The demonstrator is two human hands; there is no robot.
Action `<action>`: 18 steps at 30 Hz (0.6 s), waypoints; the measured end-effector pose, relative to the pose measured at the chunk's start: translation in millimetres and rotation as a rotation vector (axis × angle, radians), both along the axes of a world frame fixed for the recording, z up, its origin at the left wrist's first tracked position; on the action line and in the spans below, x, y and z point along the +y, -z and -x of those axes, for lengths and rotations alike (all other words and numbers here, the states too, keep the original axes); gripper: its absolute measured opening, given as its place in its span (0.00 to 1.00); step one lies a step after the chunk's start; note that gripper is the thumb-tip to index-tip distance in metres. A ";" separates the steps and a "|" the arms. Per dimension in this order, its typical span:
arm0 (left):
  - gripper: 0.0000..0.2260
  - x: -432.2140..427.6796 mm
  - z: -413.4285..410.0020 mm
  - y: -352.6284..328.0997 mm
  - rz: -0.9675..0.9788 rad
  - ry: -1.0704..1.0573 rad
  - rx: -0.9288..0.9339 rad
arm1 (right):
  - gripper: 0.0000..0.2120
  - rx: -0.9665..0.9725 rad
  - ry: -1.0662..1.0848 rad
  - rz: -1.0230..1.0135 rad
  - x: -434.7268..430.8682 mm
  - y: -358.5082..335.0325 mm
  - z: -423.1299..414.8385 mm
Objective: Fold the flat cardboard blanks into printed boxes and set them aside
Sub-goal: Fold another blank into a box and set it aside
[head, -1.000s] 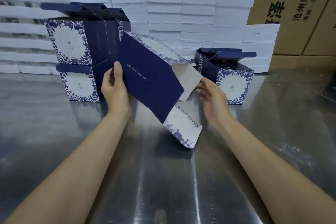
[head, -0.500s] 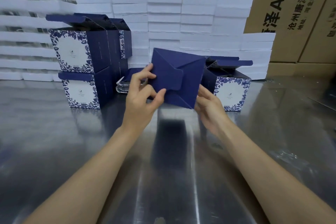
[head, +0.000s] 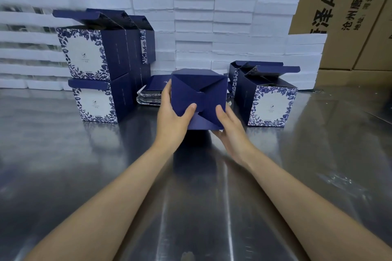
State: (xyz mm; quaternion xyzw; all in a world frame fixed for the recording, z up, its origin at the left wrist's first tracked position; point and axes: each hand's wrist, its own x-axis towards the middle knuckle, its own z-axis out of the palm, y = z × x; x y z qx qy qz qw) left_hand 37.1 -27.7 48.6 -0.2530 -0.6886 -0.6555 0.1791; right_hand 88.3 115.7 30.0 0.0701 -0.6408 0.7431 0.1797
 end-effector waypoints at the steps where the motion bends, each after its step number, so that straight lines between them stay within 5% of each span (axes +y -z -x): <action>1: 0.34 -0.9 1.2 0.2 0.005 -0.009 0.001 | 0.25 0.006 0.027 -0.025 -0.3 0.6 0.6; 12: 0.33 -0.6 1.1 1.9 -0.006 0.018 0.014 | 0.26 0.023 0.168 -0.069 -2.9 -0.1 -1.0; 14: 0.30 0.6 0.2 1.3 -0.038 0.039 -0.029 | 0.33 0.026 0.192 -0.056 -2.0 -1.1 -0.6; 18: 0.23 2.1 -0.2 3.0 -0.093 0.062 -0.097 | 0.30 0.102 0.290 -0.045 -2.6 -2.9 0.9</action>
